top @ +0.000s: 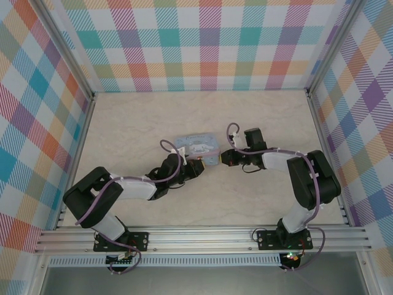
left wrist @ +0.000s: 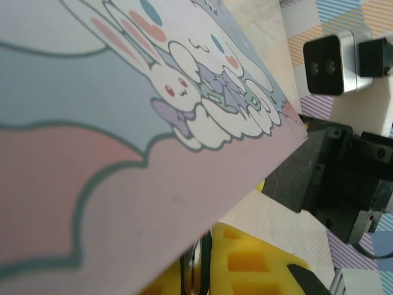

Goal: Unlock a padlock with a key

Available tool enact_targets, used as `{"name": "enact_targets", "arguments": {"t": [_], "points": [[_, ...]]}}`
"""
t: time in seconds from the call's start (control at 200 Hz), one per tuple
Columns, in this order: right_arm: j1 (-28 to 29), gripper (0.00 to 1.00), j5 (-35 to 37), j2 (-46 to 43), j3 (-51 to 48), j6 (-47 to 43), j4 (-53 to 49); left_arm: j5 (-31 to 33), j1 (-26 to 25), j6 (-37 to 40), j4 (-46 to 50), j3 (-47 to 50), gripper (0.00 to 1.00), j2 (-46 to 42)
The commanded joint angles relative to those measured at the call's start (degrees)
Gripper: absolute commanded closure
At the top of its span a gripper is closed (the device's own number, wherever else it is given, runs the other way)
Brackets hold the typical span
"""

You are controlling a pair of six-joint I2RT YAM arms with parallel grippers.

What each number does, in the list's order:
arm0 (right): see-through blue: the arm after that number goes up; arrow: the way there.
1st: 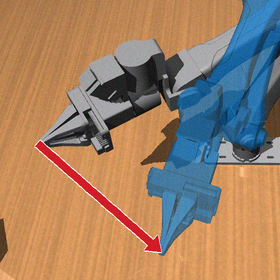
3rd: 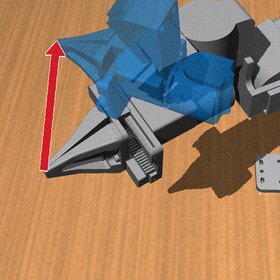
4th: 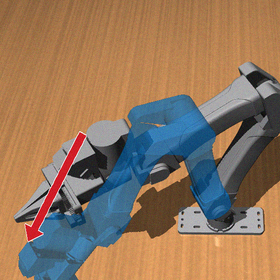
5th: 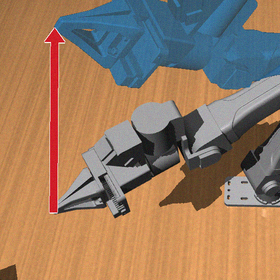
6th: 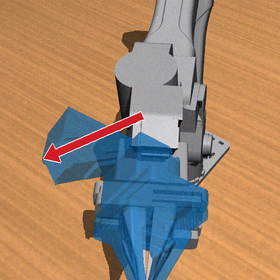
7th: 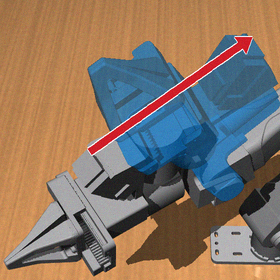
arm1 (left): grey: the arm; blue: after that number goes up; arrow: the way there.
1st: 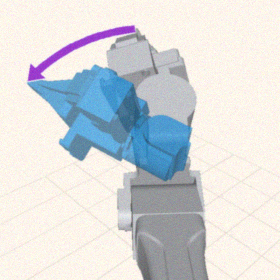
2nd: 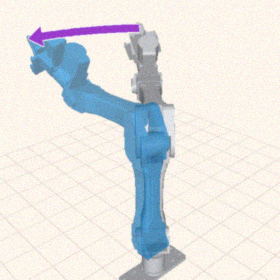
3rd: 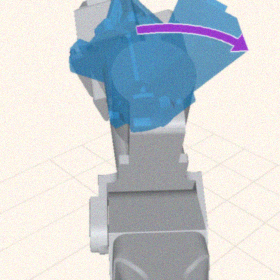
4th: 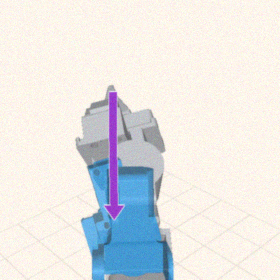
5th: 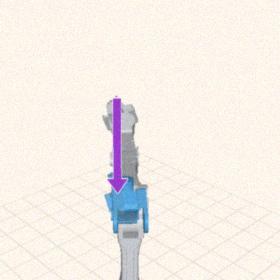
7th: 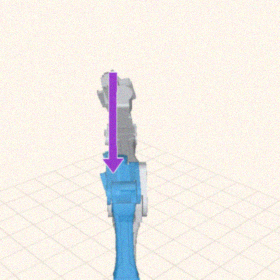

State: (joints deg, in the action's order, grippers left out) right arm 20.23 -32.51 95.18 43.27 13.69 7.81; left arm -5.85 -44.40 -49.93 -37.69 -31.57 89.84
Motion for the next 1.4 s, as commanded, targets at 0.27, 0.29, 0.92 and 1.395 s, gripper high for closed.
{"name": "enact_targets", "arguments": {"t": [0.27,0.29,0.92,1.395], "points": [[0.1,1.00,-8.6,-18.7,-10.7,5.7,-2.7,-3.7,1.5,-1.2,-4.0,-4.2,1.00,1.5],[0.2,1.00,-8.9,-19.4,-11.2,6.2,-2.7,-3.9,1.5,-1.2,-4.1,-4.2,1.00,1.6],[6.5,1.00,-11.1,-12.2,-8.3,7.6,-2.0,-7.5,2.1,1.0,-5.7,-3.8,1.00,0.6],[6.5,1.00,-11.1,-7.6,-3.2,3.3,-5.8,-11.5,2.7,4.4,-6.0,-3.7,1.00,1.1]]}}
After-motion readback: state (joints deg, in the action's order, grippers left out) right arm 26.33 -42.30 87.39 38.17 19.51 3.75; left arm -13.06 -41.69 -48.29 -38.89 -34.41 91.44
